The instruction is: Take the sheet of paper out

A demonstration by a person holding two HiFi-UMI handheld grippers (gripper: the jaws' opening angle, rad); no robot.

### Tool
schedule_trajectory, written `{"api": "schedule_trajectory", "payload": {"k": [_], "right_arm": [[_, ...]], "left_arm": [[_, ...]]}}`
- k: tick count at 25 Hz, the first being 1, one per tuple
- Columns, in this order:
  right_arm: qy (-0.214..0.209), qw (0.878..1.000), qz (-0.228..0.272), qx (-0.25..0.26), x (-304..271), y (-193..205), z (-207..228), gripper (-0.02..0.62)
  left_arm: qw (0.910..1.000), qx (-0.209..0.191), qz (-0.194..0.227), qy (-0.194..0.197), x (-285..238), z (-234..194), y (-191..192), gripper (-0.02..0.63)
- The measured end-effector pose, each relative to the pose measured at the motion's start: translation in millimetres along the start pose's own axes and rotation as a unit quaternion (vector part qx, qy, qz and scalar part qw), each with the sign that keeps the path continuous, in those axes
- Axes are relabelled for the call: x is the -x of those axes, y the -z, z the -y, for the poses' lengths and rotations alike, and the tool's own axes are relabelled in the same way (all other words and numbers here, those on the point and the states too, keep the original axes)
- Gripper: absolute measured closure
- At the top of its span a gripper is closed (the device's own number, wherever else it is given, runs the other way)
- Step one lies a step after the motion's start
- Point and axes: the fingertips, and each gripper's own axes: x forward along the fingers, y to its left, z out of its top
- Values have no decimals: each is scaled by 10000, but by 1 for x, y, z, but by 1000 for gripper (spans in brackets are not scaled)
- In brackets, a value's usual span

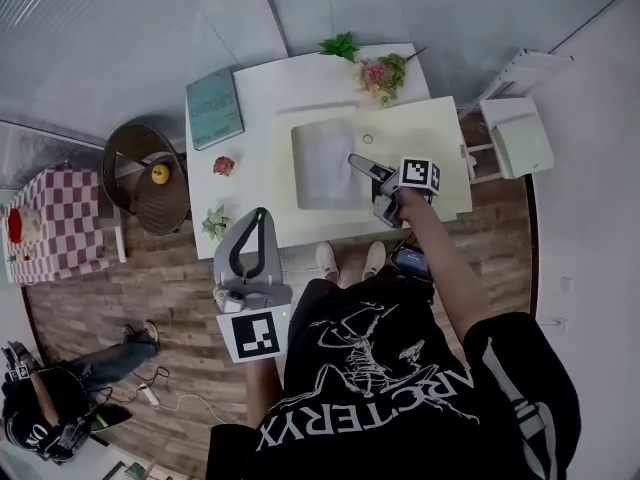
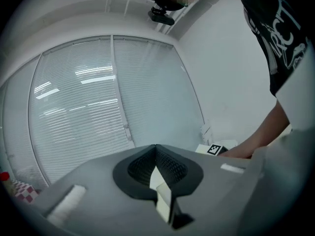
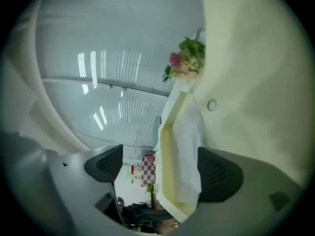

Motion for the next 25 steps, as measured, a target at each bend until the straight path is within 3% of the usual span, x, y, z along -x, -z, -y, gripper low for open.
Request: {"api": "schedule_trajectory", "payload": {"k": [2,8,17,25], "right_arm": [[6,9985,-179,-517,-10,0,23,160],[-116,9934,-564,-995,-31,3,51,160],[-590,9887,-831,-1100,-53,4,56,161],[-552,9811,-1269,-1354,-75,15,49,169]], "left_arm": [[9999,-23,-109,-131,8,-6,4,594],[9983,-18,-346,-474,31,-19,19,594],[9967,-75,-593,-558,40,-17,30,594],[9958,-99,-702,-579,41,-17,33,594]]}}
